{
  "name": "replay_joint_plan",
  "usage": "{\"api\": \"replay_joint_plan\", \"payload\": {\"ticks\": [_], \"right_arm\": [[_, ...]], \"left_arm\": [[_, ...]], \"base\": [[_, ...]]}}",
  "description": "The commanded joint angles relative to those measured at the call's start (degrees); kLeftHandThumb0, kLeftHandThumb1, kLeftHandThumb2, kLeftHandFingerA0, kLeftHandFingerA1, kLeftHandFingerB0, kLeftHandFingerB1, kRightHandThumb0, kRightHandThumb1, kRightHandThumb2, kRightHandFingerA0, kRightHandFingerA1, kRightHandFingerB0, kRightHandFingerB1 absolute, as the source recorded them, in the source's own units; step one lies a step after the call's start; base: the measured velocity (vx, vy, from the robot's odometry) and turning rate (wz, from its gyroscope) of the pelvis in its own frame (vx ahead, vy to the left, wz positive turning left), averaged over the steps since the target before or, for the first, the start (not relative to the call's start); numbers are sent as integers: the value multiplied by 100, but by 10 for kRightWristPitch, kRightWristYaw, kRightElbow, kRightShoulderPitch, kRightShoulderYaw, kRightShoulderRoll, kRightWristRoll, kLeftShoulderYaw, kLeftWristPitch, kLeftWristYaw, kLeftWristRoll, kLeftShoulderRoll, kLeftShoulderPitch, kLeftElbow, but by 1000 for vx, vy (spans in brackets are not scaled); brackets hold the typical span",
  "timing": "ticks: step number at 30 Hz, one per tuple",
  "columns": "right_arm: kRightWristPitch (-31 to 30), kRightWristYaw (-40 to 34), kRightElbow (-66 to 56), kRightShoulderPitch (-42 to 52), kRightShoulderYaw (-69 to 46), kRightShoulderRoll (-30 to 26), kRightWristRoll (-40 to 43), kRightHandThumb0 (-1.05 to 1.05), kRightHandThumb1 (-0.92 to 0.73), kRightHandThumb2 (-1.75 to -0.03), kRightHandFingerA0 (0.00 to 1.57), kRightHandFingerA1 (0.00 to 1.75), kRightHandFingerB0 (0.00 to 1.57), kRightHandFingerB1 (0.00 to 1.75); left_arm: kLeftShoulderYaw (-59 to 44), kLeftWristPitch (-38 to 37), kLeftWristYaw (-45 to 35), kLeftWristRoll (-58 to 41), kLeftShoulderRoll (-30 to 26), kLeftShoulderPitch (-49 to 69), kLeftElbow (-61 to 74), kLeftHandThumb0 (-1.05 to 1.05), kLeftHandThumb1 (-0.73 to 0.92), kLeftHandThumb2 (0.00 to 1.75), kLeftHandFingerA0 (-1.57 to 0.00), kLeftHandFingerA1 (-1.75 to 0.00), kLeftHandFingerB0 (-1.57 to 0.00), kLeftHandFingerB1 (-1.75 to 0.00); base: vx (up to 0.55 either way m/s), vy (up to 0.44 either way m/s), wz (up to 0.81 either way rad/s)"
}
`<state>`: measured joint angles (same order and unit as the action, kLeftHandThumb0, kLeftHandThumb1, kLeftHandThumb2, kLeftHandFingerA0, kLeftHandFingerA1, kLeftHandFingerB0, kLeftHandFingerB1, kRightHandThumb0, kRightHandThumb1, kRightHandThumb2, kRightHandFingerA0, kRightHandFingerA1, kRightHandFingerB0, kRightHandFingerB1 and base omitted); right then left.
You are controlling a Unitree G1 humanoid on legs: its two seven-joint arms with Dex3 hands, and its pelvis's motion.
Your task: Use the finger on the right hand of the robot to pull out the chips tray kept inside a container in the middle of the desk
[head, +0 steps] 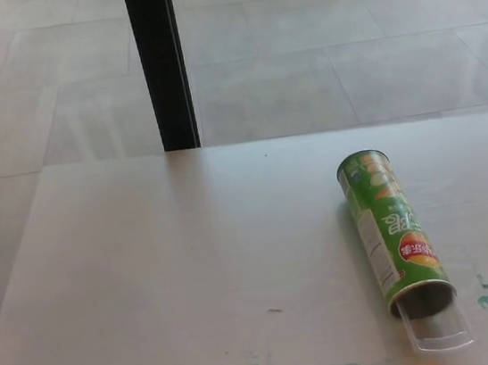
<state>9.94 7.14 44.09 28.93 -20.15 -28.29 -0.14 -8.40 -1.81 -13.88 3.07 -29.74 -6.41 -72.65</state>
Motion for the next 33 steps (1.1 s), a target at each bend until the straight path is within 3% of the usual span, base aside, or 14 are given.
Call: {"api": "replay_joint_plan", "payload": {"ticks": [1,2,3,4,7,13,17,18,25,26,28,29,30,33], "right_arm": [[26,3,-78,20,-72,-31,52,-29,-71,-64,66,55,18,31],[32,2,-86,15,-89,-33,57,-19,-52,-95,61,71,6,47],[29,4,-91,16,-92,-31,55,-19,-52,-95,61,71,6,47],[24,-6,-120,15,-108,-26,59,-23,-68,-60,70,56,20,31],[-6,-30,-255,-10,-162,-17,94,-23,-65,-62,74,61,23,33],[-48,-38,-387,-34,-190,-17,91,-23,-63,-58,75,60,24,32],[-72,-33,-489,-74,-196,-19,110,-18,-60,-58,80,77,25,32],[-71,-35,-500,-80,-193,-20,99,-16,-42,-87,80,85,15,49],[-116,4,-622,-102,-149,-43,62,-13,-43,-88,84,92,13,49],[-122,12,-633,-107,-134,-46,58,-10,-60,-58,87,91,23,34],[-127,16,-642,-112,-121,-44,48,-10,-60,-58,87,91,23,34],[-128,16,-647,-118,-109,-42,41,-6,-43,-87,84,89,16,49],[-115,17,-647,-122,-99,-42,31,-6,-60,-57,88,90,25,35],[-128,27,-672,-131,-69,-44,22,-9,-58,-58,87,98,26,37]], "left_arm": [[-10,5,-14,-12,-5,-4,-6,-48,74,62,-59,-64,-57,-55],[-7,-1,-13,-8,-5,-2,-6,-48,74,62,-60,-64,-57,-54],[-7,-1,-13,-7,-5,-2,-7,-48,74,62,-60,-64,-57,-54],[-5,-3,-17,-6,-6,0,-3,-49,74,62,-59,-66,-58,-56],[-9,2,-16,-9,-5,-1,-2,-49,74,62,-58,-65,-55,-55],[-3,-1,-9,-1,-6,0,-4,-49,74,62,-60,-64,-57,-54],[-17,4,-19,-16,-5,2,-5,-48,74,62,-58,-67,-55,-55],[-13,-1,-19,-12,-6,3,-4,-49,75,62,-59,-66,-55,-54],[-12,0,-17,-9,-5,2,-8,-48,75,63,-58,-64,-54,-54],[-13,-1,-20,-9,-6,3,-7,-49,75,63,-57,-63,-53,-54],[-12,-4,-22,-8,-7,4,-5,-49,75,63,-57,-63,-53,-54],[-10,-6,-18,-5,-6,4,-5,-49,75,62,-58,-63,-54,-53],[-11,-4,-15,-5,-5,3,-6,-49,74,62,-59,-64,-56,-54],[-13,-5,-18,-7,-6,4,-5,-49,74,62,-57,-64,-55,-55]], "base": [[0,0,0],[0,0,0],[0,0,0],[0,0,0],[0,0,0],[0,0,0],[0,0,0],[0,0,0],[0,0,0],[0,0,0],[0,0,0],[0,0,0],[0,0,0],[0,0,0]]}}
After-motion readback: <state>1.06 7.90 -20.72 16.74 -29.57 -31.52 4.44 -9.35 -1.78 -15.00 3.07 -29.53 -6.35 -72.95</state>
